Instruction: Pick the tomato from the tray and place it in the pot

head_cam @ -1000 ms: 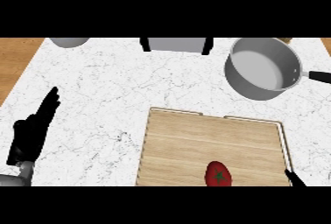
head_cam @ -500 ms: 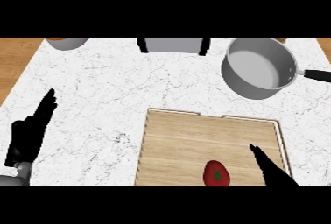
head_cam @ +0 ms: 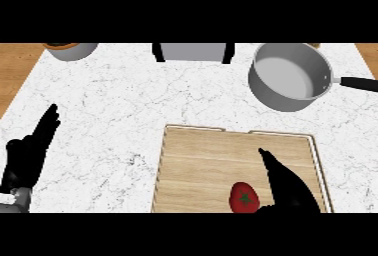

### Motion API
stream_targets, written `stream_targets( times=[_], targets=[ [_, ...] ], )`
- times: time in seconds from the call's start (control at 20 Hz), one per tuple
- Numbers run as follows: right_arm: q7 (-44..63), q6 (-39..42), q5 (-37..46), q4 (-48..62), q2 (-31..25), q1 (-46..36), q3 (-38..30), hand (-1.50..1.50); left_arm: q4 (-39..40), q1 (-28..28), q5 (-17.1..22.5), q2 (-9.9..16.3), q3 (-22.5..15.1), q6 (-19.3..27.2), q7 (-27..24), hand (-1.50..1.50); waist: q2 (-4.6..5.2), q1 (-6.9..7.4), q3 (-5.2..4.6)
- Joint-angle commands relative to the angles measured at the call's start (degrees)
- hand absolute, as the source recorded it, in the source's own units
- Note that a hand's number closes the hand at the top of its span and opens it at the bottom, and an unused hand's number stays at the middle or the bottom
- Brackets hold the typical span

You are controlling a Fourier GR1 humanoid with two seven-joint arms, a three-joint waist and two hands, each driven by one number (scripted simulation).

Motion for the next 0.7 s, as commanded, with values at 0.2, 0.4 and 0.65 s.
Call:
stream_targets(
  times=[0.2, 0.4, 0.65],
  targets=[
    [13.9, 5.6, 1.4, 8.4, 7.9, -6.6, -1.0, -1.50, -1.4, 1.4, -0.6, -0.2, 1.1, 0.1, 0.2, 0.00, -0.29, -0.80, 0.03],
    [13.7, 5.3, 2.9, 11.5, 8.5, -7.0, 0.6, -1.50, 0.4, 0.3, -1.8, -1.8, 1.1, 0.9, -0.1, 0.00, -0.23, -1.24, 0.08],
    [9.4, 6.0, 2.6, 15.1, 8.2, -7.1, -3.7, -1.50, -6.1, 4.7, -1.8, -1.3, 1.4, 0.7, 1.6, 0.00, -0.38, -0.90, 0.16]
  ],
)
